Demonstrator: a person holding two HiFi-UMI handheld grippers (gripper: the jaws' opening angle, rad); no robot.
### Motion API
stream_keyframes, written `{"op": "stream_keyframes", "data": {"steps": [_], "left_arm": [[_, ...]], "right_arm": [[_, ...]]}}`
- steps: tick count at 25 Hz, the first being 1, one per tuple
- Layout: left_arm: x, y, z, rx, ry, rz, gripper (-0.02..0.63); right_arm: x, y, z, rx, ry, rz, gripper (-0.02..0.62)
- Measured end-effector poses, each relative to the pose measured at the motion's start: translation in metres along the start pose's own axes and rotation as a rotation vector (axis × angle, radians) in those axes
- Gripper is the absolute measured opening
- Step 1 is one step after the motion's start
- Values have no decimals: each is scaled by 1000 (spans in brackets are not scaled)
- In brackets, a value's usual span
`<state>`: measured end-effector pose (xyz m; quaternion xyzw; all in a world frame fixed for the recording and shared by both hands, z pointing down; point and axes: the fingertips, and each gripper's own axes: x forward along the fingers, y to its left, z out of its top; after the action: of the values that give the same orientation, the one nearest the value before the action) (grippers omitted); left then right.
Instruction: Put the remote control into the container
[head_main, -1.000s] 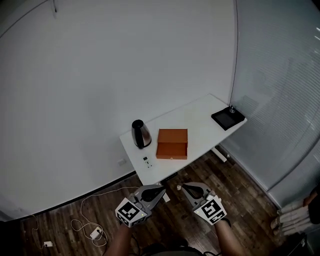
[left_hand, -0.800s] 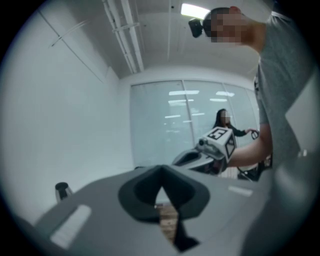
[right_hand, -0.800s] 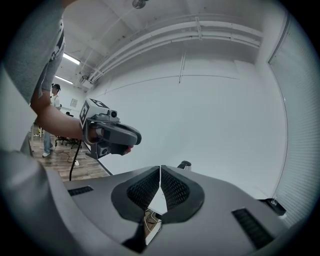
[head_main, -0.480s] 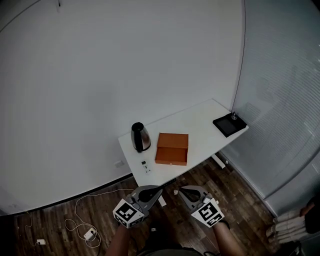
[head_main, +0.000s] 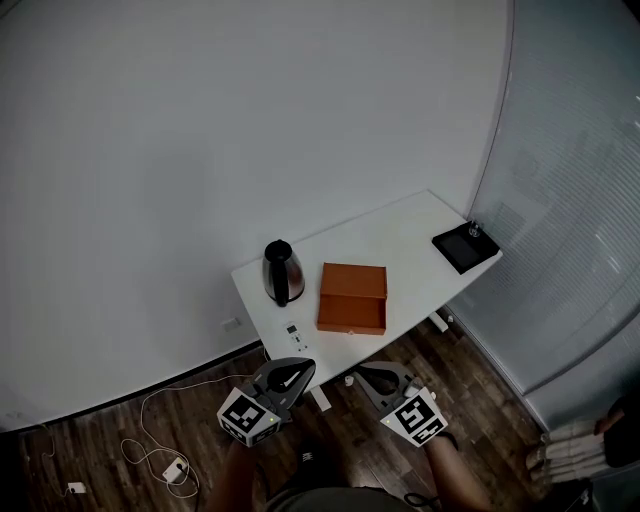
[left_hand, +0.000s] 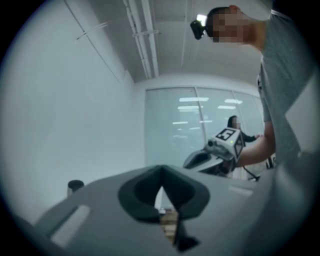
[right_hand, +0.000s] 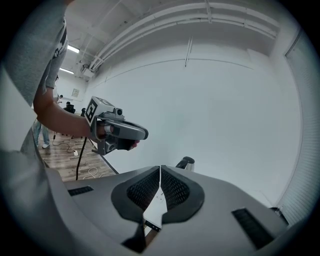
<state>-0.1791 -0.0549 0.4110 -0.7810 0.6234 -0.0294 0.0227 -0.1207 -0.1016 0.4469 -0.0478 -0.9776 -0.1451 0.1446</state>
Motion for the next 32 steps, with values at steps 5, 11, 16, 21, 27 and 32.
{"op": "stream_keyframes", "data": {"steps": [5,11,16,21,27,32], "left_arm": [[-12,64,-18,-47,-13,29,0],[-15,116,-52,-105,18,12,0],[-13,147,-75,-157,46,-10,0],[-13,173,-87,-181,60,-15,0],[-9,182,-107,-204,102,4,0],[-8,175,-120,-233,136,50,0]], "right_arm": [[60,-8,1,12,36,20,17],[123,-11,-5,30,86,43,17],[165,-20,-4,31,113,42,17],[188,-28,-10,48,139,39,17],[198,-38,-20,64,156,47,17],[194,-38,-43,94,183,88,17]]}}
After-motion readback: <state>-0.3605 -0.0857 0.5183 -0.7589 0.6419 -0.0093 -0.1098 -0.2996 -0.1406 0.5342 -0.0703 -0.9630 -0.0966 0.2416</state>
